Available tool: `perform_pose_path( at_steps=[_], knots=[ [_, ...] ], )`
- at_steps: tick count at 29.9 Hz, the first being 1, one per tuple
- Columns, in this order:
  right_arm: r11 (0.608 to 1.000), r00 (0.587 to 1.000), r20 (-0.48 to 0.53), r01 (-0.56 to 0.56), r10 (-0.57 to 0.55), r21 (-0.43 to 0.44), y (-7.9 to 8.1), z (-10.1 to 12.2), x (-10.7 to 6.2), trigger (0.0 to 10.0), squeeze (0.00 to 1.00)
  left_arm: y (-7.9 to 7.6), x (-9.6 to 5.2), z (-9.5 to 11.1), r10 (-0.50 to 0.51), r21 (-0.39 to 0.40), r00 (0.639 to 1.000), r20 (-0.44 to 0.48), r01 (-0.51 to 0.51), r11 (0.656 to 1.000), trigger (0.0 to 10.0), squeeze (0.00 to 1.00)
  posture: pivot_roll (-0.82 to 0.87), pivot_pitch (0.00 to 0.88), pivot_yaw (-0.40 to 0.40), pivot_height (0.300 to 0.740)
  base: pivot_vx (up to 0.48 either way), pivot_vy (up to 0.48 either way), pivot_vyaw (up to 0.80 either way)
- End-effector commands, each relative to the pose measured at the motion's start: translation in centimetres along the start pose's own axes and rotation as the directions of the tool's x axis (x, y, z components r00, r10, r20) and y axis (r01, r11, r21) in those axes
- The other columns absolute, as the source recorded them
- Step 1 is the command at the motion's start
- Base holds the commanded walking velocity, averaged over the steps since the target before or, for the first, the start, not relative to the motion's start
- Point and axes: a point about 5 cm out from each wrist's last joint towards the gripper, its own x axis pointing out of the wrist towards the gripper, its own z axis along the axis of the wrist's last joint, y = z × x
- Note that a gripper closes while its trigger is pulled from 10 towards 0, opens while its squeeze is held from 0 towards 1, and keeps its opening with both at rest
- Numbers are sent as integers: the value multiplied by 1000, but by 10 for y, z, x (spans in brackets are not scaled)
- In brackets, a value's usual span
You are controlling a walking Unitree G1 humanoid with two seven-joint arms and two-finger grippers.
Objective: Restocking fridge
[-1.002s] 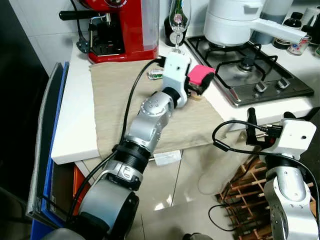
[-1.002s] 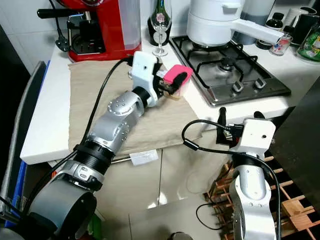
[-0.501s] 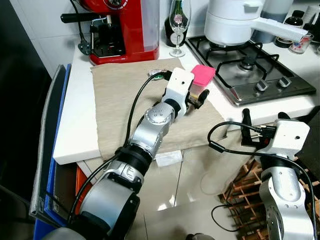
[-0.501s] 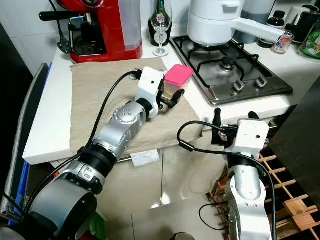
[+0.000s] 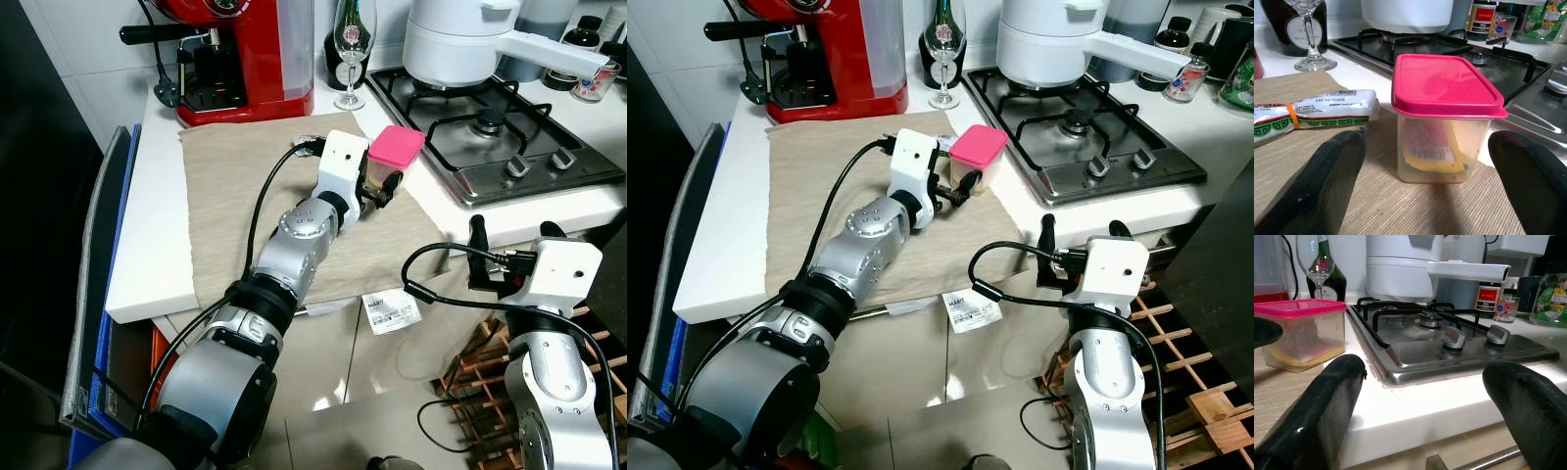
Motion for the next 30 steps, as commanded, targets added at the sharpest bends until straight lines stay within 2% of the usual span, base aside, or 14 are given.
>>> perform_pose_path(
  at_steps=[1,17,30],
  knots=[
    [1000,1000,12,-2,2,-1,1,3,-2,10000,200,-37,12,17,-95,-29,994,50,97,995,10000,0,-273,26,82,740,0,0,0],
    [1000,1000,17,0,0,0,3,4,-2,10000,204,-58,17,20,-159,-69,986,51,163,984,10000,0,-282,31,92,740,0,0,0],
    [1000,1000,15,3,-3,2,5,3,-2,10000,204,-91,19,21,-256,-75,965,58,260,963,10000,0,-290,37,105,740,0,0,0]
  ],
)
